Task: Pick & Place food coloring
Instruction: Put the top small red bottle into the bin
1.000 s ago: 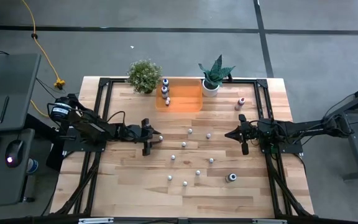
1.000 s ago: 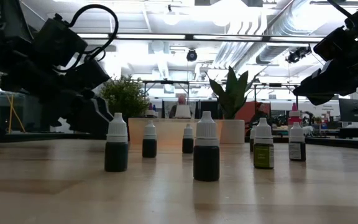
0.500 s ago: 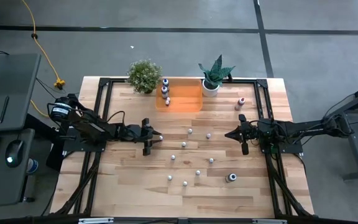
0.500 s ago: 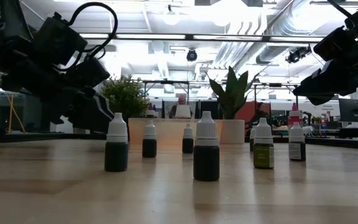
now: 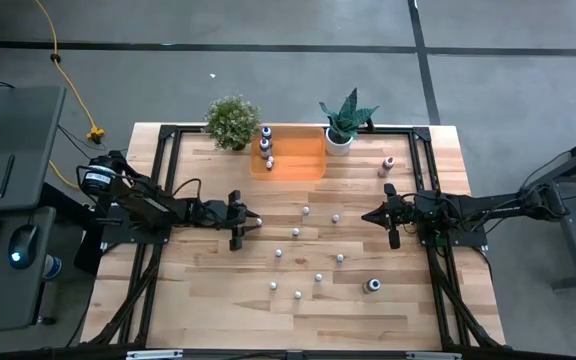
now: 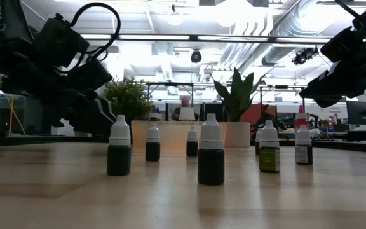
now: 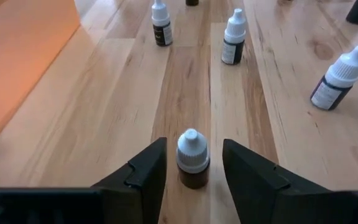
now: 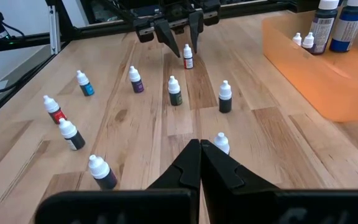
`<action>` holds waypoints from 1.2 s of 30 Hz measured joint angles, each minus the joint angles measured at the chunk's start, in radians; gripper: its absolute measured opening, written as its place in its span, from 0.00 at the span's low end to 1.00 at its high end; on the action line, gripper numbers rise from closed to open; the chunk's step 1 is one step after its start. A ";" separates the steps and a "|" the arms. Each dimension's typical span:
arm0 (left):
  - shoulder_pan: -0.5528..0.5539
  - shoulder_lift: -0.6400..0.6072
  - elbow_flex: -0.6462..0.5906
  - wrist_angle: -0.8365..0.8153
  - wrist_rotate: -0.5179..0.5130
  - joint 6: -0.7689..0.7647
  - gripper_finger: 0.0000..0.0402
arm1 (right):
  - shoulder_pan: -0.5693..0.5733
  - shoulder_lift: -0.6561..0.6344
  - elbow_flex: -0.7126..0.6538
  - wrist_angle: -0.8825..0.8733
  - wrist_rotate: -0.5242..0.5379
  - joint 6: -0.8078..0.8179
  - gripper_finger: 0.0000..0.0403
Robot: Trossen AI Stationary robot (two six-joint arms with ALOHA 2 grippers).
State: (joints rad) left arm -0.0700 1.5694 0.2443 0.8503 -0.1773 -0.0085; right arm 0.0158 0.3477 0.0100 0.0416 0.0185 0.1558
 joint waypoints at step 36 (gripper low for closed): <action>0.006 0.038 0.040 -0.010 0.033 -0.047 0.13 | 0.000 0.000 0.000 0.000 0.000 0.000 0.00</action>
State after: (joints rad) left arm -0.0635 1.6079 0.2843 0.8406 -0.1446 -0.0553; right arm 0.0154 0.3475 0.0099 0.0414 0.0181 0.1558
